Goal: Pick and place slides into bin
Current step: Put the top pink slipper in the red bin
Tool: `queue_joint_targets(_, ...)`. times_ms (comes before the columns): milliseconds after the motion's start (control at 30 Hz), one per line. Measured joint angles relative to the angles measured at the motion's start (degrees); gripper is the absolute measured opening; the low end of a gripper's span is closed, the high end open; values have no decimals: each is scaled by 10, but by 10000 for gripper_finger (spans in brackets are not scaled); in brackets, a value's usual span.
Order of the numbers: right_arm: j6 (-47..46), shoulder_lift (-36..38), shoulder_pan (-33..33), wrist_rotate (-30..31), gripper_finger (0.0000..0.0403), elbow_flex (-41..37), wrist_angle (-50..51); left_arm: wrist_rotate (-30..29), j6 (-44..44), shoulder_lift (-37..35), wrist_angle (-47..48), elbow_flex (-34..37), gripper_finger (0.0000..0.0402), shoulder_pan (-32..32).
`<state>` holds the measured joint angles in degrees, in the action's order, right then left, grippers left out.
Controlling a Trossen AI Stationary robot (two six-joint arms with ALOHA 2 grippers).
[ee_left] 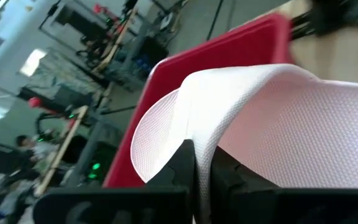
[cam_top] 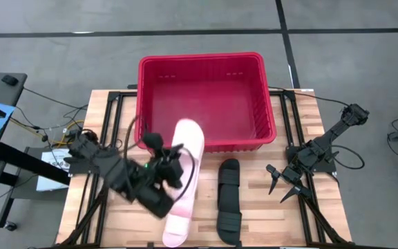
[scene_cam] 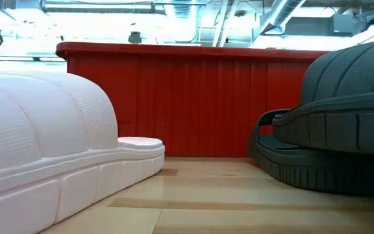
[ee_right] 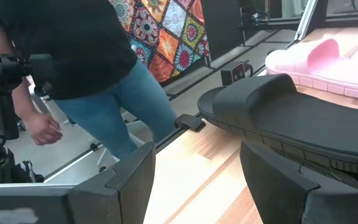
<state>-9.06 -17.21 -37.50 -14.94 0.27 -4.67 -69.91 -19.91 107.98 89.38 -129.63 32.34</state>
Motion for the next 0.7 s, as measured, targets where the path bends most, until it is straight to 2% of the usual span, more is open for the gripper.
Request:
queue_joint_targets(267,0,0,0,0,226,0,0,8,98,-20,7,-18,0,-135)
queue_joint_targets(467,0,0,0,0,226,0,0,46,173,-41,-30,14,0,-254)
queue_joint_targets(533,0,0,0,0,226,0,0,111,231,-54,-93,38,0,-294)
queue_joint_targets(633,0,0,0,0,226,0,0,231,343,-90,-259,107,0,-354)
queue_joint_targets(700,0,0,0,0,226,0,0,270,406,-117,-374,163,0,-386)
